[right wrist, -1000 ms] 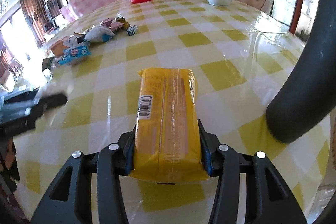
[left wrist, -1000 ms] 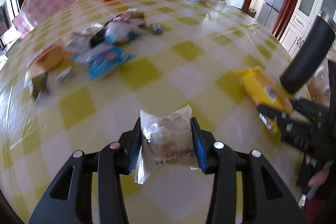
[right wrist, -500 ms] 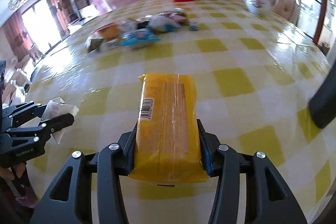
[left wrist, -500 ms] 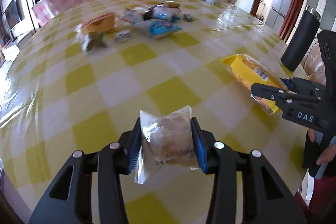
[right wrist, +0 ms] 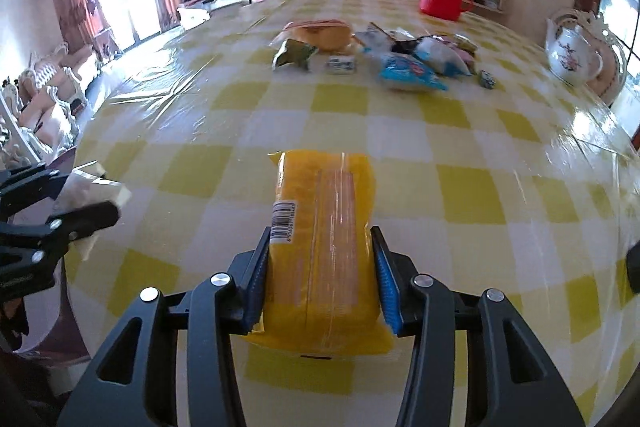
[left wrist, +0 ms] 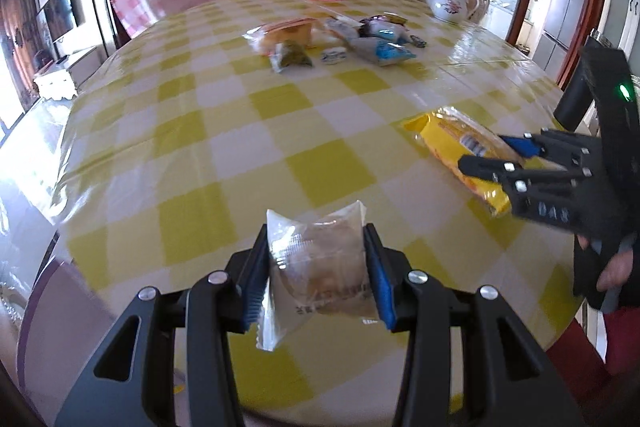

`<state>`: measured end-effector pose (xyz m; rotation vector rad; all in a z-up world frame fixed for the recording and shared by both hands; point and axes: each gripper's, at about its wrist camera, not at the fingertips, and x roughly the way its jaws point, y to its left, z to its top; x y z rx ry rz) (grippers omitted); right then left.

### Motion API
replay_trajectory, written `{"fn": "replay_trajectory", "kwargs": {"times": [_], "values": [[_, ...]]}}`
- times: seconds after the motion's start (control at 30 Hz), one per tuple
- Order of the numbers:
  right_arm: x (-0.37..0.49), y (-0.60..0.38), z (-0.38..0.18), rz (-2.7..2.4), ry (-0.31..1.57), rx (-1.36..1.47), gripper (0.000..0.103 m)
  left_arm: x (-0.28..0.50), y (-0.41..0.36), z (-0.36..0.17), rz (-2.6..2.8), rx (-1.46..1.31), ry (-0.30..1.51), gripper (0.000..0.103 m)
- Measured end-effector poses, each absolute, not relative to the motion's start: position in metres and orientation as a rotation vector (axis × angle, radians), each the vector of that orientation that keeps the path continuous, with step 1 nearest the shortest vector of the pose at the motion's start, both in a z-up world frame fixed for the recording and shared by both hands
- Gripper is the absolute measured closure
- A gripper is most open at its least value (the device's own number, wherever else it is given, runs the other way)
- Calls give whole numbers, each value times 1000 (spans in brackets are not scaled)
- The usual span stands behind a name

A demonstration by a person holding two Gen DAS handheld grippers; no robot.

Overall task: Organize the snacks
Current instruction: 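Carry both snacks to the white box and open both grippers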

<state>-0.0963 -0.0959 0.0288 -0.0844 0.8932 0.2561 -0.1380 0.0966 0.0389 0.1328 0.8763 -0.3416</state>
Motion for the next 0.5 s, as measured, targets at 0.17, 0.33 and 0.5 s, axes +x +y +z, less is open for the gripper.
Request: {"fn": "replay_trajectory", "kwargs": {"times": [0.17, 0.33, 0.5], "values": [[-72, -72, 14, 230, 934, -163, 45, -147, 124, 38, -302, 124, 880, 58], [-82, -46, 25, 290, 861, -182, 56, -158, 155, 41, -248, 117, 877, 58], [-103, -1, 43, 409, 813, -215, 57, -171, 195, 41, -170, 100, 884, 58]]}}
